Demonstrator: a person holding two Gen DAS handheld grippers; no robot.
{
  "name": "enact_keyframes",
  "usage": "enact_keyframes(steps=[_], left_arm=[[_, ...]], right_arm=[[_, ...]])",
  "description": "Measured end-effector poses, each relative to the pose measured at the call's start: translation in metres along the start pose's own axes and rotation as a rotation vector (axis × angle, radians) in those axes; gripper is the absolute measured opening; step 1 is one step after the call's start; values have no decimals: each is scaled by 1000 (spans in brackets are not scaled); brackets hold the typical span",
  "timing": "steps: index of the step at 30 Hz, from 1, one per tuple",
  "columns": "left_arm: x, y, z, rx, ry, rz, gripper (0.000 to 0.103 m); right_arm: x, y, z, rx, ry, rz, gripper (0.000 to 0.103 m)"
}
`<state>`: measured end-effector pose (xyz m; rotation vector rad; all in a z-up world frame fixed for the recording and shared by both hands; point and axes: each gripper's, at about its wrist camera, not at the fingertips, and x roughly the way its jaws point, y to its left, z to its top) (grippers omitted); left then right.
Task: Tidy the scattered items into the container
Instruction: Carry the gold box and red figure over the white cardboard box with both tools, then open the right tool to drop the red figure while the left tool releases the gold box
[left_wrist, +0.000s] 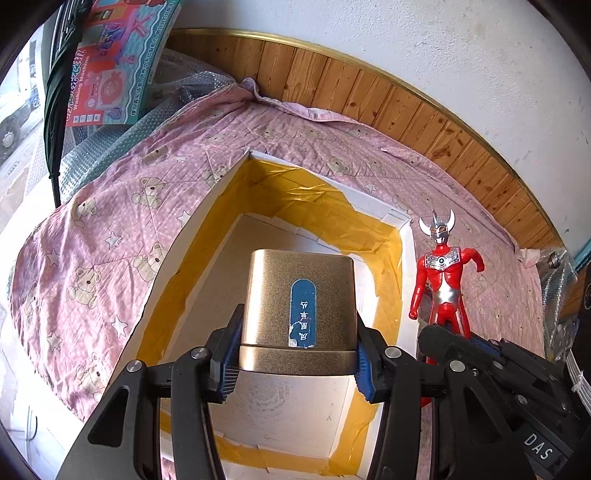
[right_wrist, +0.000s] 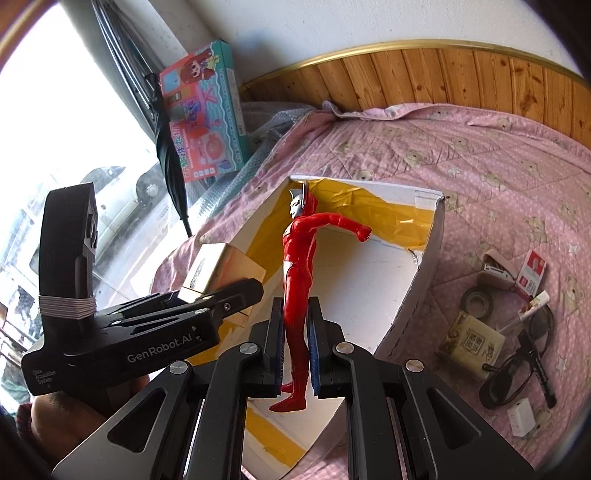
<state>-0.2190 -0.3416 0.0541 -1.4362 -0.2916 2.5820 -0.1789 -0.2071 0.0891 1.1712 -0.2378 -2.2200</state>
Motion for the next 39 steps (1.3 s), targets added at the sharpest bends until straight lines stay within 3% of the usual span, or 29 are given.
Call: enact_keyframes(steps=[27, 33, 39], left_arm=[[74, 0, 43, 74, 108, 115, 51], [91, 6, 49, 78, 133, 158, 52], [79, 19, 46, 37, 119, 143, 52]], right_arm=[[70, -36, 41, 14, 126, -84, 12], [71, -41, 42, 28, 117, -102, 27], [56, -41, 35, 47, 83, -82, 27]])
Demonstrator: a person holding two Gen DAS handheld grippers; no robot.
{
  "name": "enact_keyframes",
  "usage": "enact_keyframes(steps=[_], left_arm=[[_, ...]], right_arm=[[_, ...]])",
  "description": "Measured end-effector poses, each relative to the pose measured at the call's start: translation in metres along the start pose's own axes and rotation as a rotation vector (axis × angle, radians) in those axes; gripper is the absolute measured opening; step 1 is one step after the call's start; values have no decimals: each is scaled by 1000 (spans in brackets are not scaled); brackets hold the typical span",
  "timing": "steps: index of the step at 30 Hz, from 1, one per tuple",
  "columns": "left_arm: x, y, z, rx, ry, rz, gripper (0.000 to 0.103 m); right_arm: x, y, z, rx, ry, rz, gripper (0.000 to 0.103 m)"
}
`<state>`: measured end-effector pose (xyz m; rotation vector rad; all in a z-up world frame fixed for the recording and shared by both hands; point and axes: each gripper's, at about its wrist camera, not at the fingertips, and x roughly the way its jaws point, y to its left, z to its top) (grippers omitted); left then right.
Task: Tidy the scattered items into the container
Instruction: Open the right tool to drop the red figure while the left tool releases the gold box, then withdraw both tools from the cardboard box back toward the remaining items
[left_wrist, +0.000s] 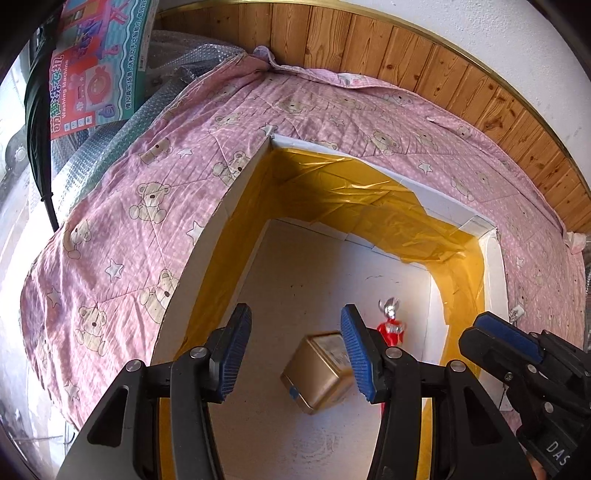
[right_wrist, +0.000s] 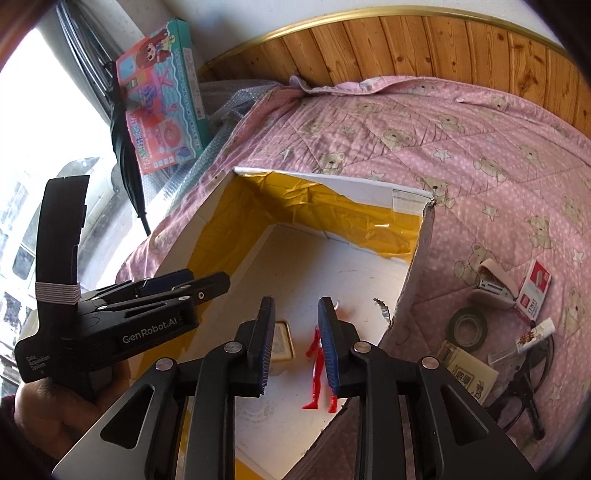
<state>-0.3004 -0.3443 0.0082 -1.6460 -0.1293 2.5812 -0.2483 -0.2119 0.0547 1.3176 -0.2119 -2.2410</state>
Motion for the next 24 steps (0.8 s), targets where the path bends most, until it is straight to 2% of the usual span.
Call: enact_keyframes(steps=[9, 15, 24], left_arm=[[-33, 3, -35, -10, -17, -48, 52], [-52, -8, -62, 11, -18, -69, 52], [-89, -27, -93, 49, -62, -82, 52]], right_arm=[[-24, 7, -32, 36, -25, 67, 27], [-42, 13, -51, 62, -44, 93, 27], [-74, 23, -83, 81, -73, 121, 27]])
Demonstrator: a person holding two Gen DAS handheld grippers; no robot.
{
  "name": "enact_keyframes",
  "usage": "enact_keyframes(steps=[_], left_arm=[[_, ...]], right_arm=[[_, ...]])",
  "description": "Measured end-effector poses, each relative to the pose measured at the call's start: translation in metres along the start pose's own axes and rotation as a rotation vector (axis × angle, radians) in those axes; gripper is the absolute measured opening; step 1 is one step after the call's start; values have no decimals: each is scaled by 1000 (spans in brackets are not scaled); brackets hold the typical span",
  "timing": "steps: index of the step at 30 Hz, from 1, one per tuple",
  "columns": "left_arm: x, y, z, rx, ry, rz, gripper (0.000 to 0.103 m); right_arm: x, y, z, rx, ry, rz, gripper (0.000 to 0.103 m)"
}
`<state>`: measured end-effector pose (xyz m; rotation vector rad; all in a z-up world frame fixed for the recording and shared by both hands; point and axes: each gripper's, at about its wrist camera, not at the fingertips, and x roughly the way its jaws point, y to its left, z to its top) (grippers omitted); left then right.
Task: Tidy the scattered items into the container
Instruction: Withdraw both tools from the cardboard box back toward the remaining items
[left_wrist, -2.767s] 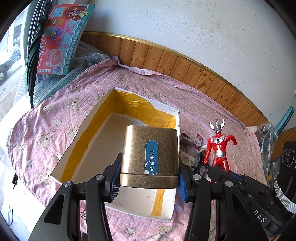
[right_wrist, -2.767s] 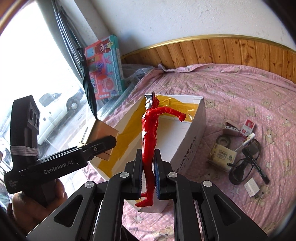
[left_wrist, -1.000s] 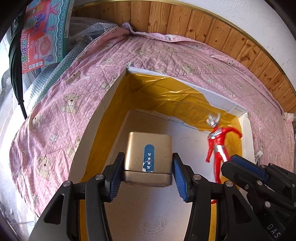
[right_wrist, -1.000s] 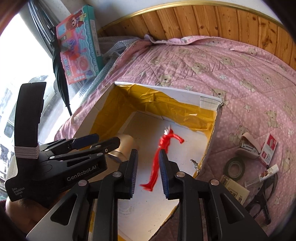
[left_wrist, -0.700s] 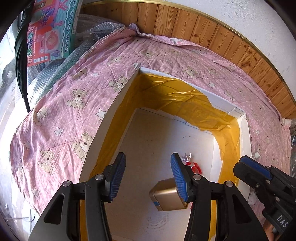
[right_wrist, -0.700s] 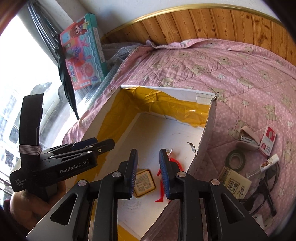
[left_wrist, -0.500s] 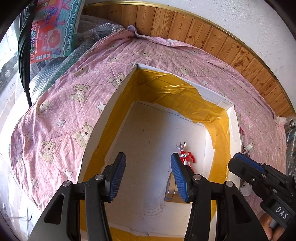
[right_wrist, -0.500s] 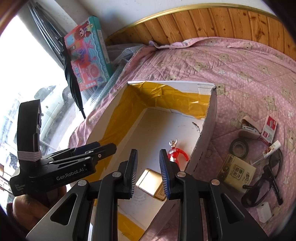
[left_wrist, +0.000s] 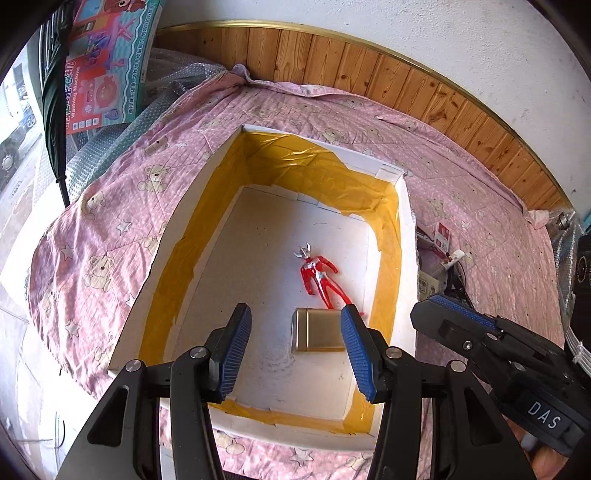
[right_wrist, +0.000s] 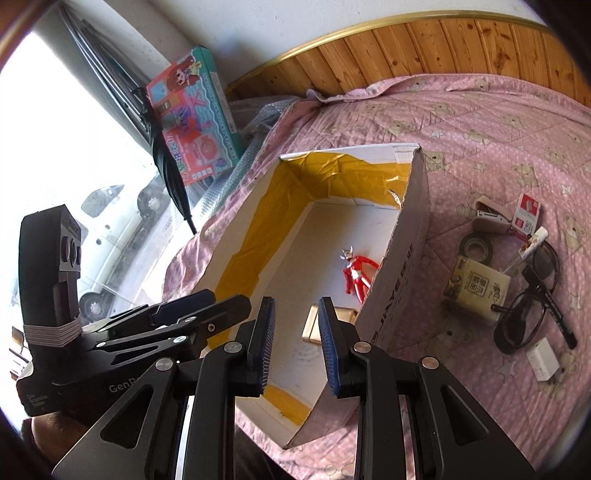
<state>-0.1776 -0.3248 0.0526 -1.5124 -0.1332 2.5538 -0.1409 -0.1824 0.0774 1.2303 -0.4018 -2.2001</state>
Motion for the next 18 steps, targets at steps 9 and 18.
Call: enact_keyframes(steps=[9, 18], left_arm=[[-26, -16, -22, 17, -23, -5, 52], [-52, -33, -36, 40, -58, 4, 52]], right_arm=[[-23, 7, -23, 6, -17, 18, 27], [-47, 10, -40, 6, -45, 36, 27]])
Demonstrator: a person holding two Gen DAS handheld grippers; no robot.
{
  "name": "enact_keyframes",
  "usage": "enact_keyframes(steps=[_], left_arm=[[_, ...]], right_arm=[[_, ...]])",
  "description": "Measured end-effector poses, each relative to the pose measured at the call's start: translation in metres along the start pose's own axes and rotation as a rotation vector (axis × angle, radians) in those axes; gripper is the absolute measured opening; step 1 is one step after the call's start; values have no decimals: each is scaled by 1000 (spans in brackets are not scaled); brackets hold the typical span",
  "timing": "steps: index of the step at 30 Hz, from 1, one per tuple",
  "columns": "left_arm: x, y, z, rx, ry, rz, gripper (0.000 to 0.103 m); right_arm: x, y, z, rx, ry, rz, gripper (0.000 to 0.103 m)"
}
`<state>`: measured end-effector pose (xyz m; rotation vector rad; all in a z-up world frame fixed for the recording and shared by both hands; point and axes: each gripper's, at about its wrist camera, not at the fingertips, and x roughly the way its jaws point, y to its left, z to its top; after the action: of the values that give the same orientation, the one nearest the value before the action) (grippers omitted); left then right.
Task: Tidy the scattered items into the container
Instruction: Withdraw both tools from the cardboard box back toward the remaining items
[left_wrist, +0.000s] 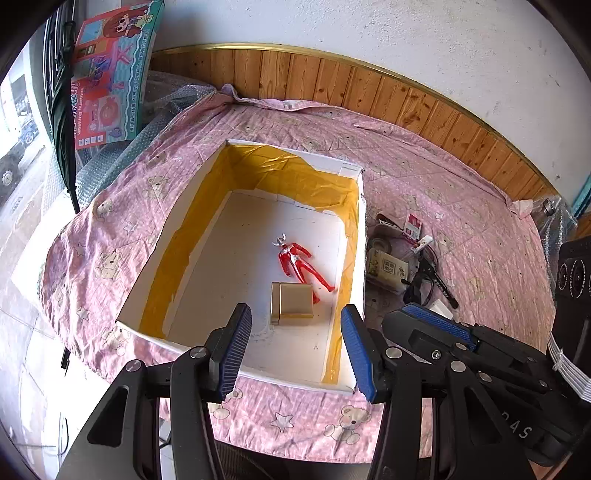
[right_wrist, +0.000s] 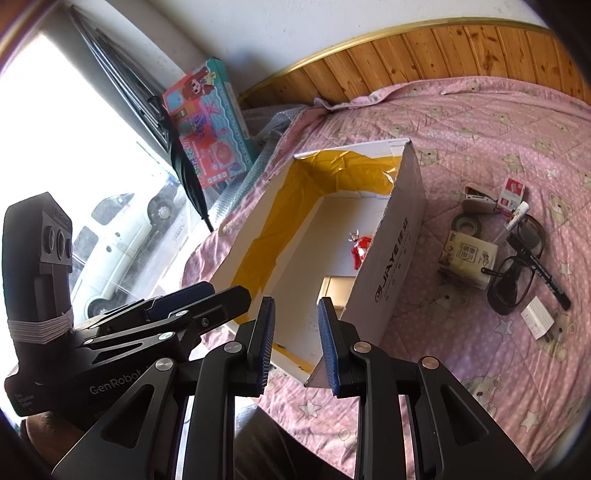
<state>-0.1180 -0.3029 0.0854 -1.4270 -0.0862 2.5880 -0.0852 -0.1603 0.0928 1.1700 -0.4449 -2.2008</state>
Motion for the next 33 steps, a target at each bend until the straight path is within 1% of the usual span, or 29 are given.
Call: enact_keyframes(steps=[16, 27, 33], left_arm=[[-20, -42, -22, 63, -22, -29, 52], [-15, -65, -44, 86, -3, -71, 52], [-4, -86, -55, 118, 29, -96, 52]], right_arm=[[-47, -22, -34, 45, -46, -11, 27], [-66, -53, -60, 104, -55, -40, 27], [-71, -76, -74, 154, -52, -55, 27]])
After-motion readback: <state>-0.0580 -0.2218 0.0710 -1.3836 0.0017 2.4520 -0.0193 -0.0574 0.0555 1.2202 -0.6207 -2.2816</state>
